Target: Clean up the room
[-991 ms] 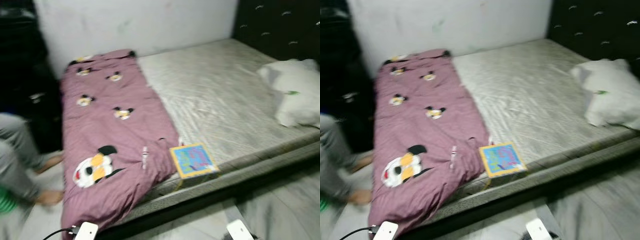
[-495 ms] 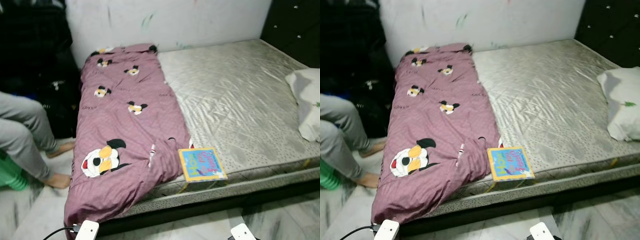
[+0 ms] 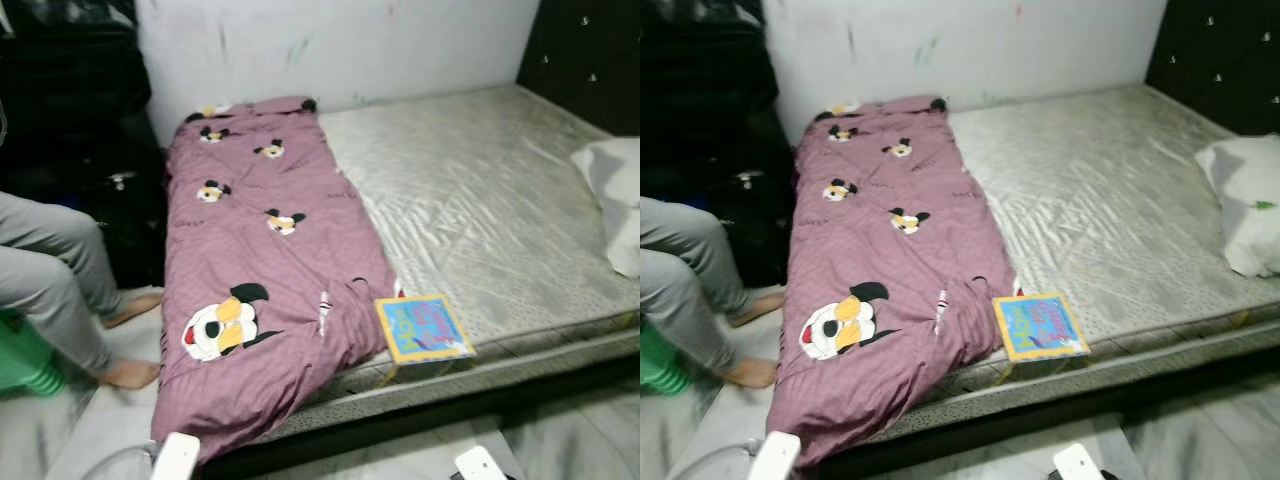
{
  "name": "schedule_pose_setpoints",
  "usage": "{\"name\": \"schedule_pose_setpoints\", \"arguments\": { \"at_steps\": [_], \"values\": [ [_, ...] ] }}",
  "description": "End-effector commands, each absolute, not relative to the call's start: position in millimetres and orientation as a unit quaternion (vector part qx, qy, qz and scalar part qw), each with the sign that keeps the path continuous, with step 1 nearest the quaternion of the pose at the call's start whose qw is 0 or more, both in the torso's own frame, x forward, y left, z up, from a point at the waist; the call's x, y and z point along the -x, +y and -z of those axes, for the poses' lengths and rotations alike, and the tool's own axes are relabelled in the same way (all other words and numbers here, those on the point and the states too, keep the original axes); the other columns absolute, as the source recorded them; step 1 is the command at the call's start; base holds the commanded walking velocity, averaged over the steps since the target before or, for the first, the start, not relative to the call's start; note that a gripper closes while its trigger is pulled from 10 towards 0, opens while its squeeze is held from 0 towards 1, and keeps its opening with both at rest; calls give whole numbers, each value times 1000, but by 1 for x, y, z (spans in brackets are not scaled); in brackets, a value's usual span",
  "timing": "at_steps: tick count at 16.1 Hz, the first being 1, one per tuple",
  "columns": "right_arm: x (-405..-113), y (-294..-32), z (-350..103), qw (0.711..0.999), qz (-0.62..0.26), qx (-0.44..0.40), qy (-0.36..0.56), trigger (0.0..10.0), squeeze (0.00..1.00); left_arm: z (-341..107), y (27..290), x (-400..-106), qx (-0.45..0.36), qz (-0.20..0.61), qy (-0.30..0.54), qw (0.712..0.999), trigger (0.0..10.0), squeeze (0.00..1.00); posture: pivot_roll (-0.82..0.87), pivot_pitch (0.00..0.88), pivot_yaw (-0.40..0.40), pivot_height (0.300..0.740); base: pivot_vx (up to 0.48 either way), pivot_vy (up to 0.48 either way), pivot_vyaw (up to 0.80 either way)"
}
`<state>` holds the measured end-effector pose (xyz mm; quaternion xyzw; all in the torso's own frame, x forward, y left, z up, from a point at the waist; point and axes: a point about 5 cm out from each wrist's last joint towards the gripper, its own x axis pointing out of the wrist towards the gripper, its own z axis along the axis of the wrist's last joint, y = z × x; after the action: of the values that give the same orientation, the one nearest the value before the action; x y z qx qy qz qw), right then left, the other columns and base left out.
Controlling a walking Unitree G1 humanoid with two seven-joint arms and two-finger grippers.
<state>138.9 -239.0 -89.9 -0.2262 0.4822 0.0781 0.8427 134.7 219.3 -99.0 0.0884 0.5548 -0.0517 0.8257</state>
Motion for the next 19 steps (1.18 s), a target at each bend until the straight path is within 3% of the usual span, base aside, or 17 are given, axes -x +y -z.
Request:
{"name": "schedule_pose_setpoints", "arguments": {
  "at_steps": [1, 7, 8, 9, 10, 12, 13, 19],
  "values": [
    [-147, -232, 88, 852, -71, 225, 467, 10000, 0, 95, 230, -140, -105, 41, 550, 828, 10000, 0, -55, 0, 30, 740, 0, 0, 0],
    [-152, -233, 83, 893, 13, 183, 412, 10000, 0, 90, 236, -147, -84, -52, 493, 865, 10000, 0, -61, 0, 39, 740, 0, 0, 0],
    [-157, -233, 78, 907, 28, 172, 383, 10000, 0, 84, 236, -156, -74, -84, 441, 891, 10000, 0, -53, 0, 36, 740, 0, 0, 0],
    [-212, -243, 48, 929, 31, 184, 319, 10000, 0, 81, 236, -159, -70, -93, 415, 902, 10000, 0, -51, 0, 36, 740, 0, 0, 0],
    [-250, -248, 19, 942, 34, 206, 262, 10000, 0, 48, 263, -205, -83, -108, 335, 932, 10000, 0, -46, 0, 32, 740, 0, 0, 0],
    [-276, -247, -10, 955, 37, 229, 184, 10000, 0, -4, 280, -257, -92, -112, 212, 967, 10000, 0, -49, 0, 32, 740, 0, 0, 0],
    [-287, -243, -25, 964, 31, 225, 137, 10000, 0, -18, 275, -268, -98, -109, 161, 976, 10000, 0, -50, 0, 34, 740, 0, 0, 0],
    [-317, -206, -69, 989, -27, 142, 18, 10000, 0, -52, 255, -291, -91, -111, 45, 989, 10000, 0, -51, 0, 42, 740, 0, 0, 0]
  ]
}}
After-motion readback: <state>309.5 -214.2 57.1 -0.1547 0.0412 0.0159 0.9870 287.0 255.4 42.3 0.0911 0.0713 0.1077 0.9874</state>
